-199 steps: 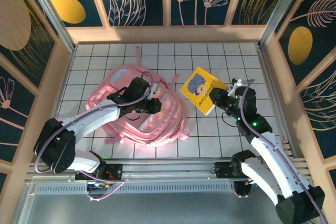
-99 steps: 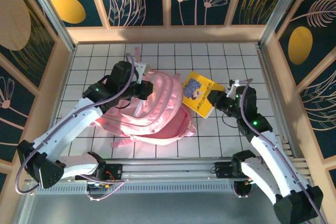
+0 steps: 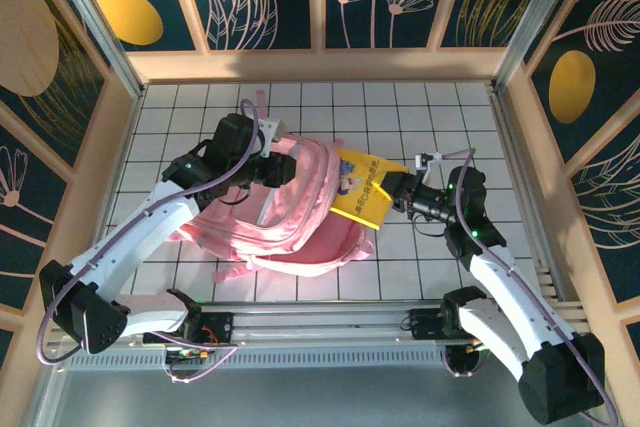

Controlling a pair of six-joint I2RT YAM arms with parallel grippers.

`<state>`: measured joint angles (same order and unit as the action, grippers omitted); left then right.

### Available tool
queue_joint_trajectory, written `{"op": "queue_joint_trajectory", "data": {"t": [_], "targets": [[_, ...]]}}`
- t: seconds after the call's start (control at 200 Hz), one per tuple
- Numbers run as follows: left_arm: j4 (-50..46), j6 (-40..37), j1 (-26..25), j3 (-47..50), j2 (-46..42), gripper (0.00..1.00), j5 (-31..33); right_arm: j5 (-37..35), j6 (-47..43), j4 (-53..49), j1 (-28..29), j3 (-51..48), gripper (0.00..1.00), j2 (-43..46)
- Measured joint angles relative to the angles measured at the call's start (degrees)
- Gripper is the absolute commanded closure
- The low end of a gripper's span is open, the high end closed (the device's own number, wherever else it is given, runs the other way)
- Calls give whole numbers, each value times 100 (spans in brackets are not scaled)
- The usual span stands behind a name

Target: Pack the student bag

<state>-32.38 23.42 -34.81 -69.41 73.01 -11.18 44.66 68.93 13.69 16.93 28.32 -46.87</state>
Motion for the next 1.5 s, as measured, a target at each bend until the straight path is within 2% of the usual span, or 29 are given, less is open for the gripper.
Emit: {"op": "queue_joint_trajectory", "data": {"t": [0.08,0.225,0.33,0.531,1.036,1.111,1.246,1.366,1.451,1.501], "targets": [[-2,17,0,-4,-46,38,118,48,341,326,4,-26,100,0],[-129,79,-2,-284,-229,29,232,42,564,588,79,-26,100,-2],[-122,127,-133,-575,-328,30,214,17,601,684,179,-26,100,-50],[-269,114,-892,-800,-46,31,352,-83,595,713,382,-26,100,-184],[-988,-173,-2127,-1628,1320,33,1954,-136,490,671,417,-26,100,-195],[-1158,-245,-2262,-1764,1493,38,2286,-153,487,625,417,-26,100,-195],[-1443,-389,-2354,-1871,1576,58,2813,-153,468,586,417,-26,100,-195],[-1593,-450,-2354,-1880,1565,78,3077,-153,468,586,420,-26,100,-195],[-1622,-546,-2354,-1878,1565,100,3104,-155,468,584,420,-26,100,-195],[-1615,-531,-2354,-1869,1556,100,3101,-155,446,584,426,-26,100,-195]]}}
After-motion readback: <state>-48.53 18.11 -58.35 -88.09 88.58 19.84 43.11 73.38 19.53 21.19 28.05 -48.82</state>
